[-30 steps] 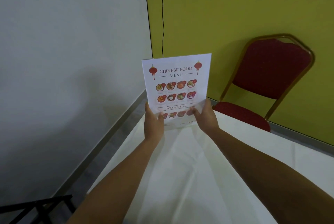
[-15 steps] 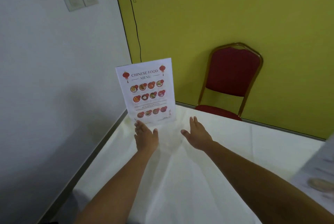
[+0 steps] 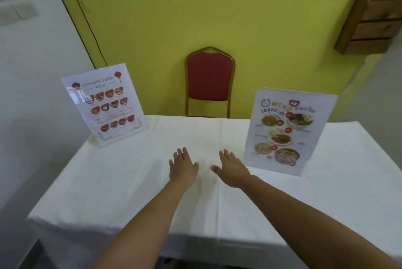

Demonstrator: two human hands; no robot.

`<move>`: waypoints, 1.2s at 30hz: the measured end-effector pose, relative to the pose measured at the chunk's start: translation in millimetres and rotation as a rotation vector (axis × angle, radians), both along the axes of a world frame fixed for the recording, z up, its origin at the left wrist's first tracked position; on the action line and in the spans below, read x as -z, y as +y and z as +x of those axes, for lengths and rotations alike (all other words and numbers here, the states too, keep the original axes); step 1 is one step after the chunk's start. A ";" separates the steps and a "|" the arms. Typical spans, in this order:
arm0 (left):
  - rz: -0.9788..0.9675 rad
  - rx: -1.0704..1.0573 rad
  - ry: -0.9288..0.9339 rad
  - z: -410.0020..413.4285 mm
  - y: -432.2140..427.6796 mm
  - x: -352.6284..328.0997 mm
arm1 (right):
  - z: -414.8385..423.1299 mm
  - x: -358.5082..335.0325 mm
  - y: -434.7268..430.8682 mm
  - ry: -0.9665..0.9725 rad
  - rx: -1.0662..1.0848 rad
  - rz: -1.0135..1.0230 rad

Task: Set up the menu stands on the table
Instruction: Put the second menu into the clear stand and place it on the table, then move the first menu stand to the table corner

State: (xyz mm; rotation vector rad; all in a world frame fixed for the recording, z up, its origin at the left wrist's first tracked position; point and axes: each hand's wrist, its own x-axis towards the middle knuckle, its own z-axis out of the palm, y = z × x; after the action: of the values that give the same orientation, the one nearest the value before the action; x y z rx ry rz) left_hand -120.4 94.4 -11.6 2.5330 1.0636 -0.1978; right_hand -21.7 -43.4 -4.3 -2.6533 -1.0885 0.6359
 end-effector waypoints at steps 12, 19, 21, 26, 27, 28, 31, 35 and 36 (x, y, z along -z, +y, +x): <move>-0.128 0.191 -0.175 77.5 -119.3 -4.7 | 19.9 23.6 -160.9 0.086 0.430 0.019; -0.373 -0.032 -0.526 122.4 -145.0 -5.9 | 55.4 20.4 -205.8 0.121 0.718 0.148; -0.408 -0.062 -0.574 133.2 -146.0 -3.5 | 73.7 14.9 -211.0 0.110 0.762 0.192; -0.473 -0.102 -0.701 158.1 -142.6 -5.3 | 109.8 3.4 -198.1 0.144 0.776 0.348; -0.493 -0.111 -0.710 163.4 -140.7 -6.2 | 116.0 4.4 -193.3 0.140 0.789 0.407; -0.508 -0.120 -0.717 168.8 -138.1 -5.4 | 120.8 5.0 -187.6 0.131 0.808 0.472; -0.556 -0.121 -0.751 181.0 -131.3 4.2 | 126.5 4.1 -172.5 0.108 0.835 0.643; -0.597 -0.102 -0.848 189.3 -132.5 6.1 | 128.0 6.7 -160.9 0.020 0.947 0.706; -0.598 -0.094 -0.847 191.9 -134.4 4.0 | 128.2 7.9 -160.2 0.006 0.972 0.713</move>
State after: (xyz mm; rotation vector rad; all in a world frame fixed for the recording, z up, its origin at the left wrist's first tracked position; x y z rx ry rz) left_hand 71.5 -40.0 -15.6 1.7275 0.6336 0.4780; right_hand 106.6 -203.7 -12.2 -2.1276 0.0852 0.0237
